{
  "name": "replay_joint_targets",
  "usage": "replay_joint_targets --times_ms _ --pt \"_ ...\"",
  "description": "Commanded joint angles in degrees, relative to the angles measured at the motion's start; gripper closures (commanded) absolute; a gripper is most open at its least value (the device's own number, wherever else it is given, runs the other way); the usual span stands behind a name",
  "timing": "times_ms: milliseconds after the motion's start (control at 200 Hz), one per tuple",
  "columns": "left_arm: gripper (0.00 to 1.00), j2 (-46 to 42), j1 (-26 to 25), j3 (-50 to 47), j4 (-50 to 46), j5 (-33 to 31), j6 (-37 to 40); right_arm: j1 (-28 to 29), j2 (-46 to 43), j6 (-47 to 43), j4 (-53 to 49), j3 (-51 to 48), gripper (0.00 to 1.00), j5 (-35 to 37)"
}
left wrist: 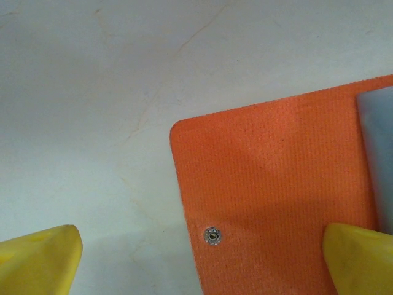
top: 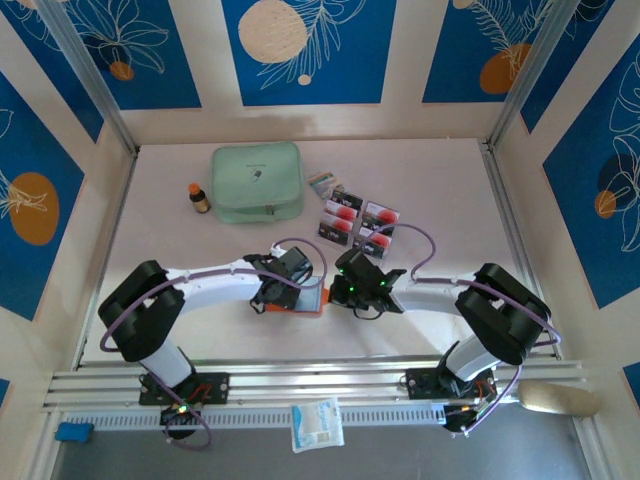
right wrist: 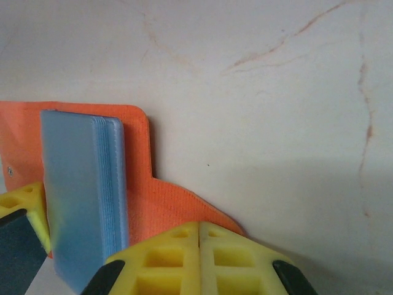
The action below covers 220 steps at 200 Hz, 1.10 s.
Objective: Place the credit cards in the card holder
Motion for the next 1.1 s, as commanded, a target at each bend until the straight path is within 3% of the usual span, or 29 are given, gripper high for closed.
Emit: replay_joint_targets --times_ms 0,425,655,810,1095 --pt "0.00 -2.3 -0.6 0.8 -2.9 1.1 -0.8 -0.3 0.7 0.8 -0.8 -1.7 1.00 0.4" --pt "0.00 -11.5 -0.6 10.6 0.7 15.9 -6.2 0.2 0.7 1.0 -0.5 -2.0 1.00 0.4" --pt "0.00 -11.1 -0.7 4.4 12.1 24.3 -13.3 0.3 0.8 1.0 -0.6 -1.9 1.00 0.5" --pt "0.00 -11.3 -0.6 -2.9 17.6 25.1 -15.4 0.0 0.6 0.5 -0.6 -1.9 1.00 0.5" --pt "0.00 -12.2 0.3 -11.8 20.5 21.1 -11.2 -1.1 0.8 -0.7 -0.4 -2.3 1.00 -0.3"
